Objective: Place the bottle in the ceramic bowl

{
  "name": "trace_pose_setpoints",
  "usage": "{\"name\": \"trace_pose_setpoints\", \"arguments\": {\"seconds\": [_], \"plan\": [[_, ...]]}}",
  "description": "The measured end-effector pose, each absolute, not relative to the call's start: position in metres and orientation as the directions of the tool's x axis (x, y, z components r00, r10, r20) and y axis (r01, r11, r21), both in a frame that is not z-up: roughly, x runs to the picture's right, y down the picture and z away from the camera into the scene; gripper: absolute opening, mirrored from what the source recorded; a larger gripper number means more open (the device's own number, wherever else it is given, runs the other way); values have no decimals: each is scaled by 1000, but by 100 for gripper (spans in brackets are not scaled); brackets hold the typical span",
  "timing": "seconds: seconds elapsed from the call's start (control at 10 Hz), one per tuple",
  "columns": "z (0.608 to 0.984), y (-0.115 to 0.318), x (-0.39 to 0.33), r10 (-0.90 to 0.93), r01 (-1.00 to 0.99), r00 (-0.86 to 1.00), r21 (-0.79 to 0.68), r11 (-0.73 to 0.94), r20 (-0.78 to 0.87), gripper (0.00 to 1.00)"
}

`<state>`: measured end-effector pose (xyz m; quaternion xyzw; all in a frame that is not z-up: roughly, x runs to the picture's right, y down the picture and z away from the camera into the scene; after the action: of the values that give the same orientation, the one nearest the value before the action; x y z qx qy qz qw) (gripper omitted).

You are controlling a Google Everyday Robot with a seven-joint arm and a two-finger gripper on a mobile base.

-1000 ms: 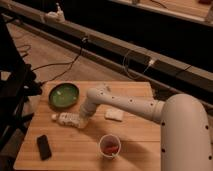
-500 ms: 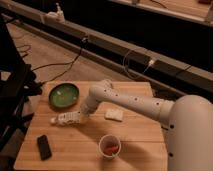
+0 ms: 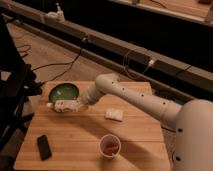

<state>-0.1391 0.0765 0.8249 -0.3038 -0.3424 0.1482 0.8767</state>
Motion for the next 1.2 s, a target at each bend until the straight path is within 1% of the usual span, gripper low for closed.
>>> {"name": "trace_pose_setpoints", "arguments": {"seconds": [0.3,0.4,0.6,0.7,0.9,1.0,1.1,1.2], "plan": [[845,43,-139,526,-131,696,-633,763,489,0],[853,37,-141,526,-145,702,-627,765,480,3],[873,27,-150,507,-153,722,-607,780,470,22],[884,27,-158,497,-151,734,-602,784,463,34],[901,31,-167,497,-152,745,-613,776,445,52],[907,30,-173,509,-158,739,-621,768,442,64],[909,30,-176,515,-158,734,-625,764,443,72],[909,29,-177,515,-157,732,-625,765,446,77]]}}
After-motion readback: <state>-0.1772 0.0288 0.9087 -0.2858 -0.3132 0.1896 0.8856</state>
